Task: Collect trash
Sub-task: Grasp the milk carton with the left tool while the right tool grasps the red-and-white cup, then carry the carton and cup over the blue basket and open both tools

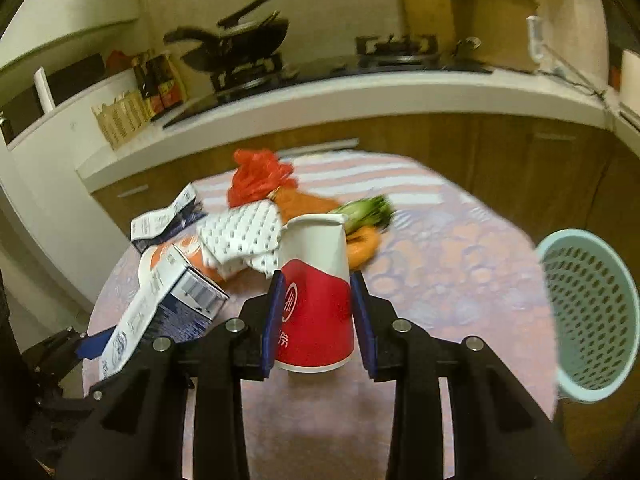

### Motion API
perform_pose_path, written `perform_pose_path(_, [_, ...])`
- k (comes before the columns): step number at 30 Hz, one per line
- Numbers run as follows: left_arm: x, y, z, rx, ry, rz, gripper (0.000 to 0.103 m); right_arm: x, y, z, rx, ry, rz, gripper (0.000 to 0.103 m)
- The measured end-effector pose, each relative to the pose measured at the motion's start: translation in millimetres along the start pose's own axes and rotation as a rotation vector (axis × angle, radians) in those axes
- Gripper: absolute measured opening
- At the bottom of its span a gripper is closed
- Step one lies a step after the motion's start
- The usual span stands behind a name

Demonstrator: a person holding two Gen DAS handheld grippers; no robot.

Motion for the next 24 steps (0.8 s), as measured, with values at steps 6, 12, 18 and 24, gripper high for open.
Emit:
perform_pose_path(6, [0,-29,-44,0.066,0.053,-0.04,0.054,-39,-12,-38,0.014,0.081,-0.083,0.03])
perform_pose_path(12, [17,-55,-99,0.124,0.118,-0.048,0.054,-74,-20,-100,0.078,0.166,-0.147,0.03])
perform_pose_path(18, [46,-75,-161,0.179,0.203,-0.028,0.054,-98,-19,-167,0.149,0.252,-0.179,0.03])
perform_pose_path(24, [89,-92,-224,0.221,0.29,0.011,0.054,-113,-6,-227,0.21,0.332,-0.18,0.03])
Point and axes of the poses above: each gripper's, at about its wrist camera, not at the fingertips, and x roughly the way its jaws point, z to its left, y to its underside, the point moved 4 cm from there along x, roughly the way its jaws point, and after that the axes turned 2 degrees about x, right-handed, at the moved point
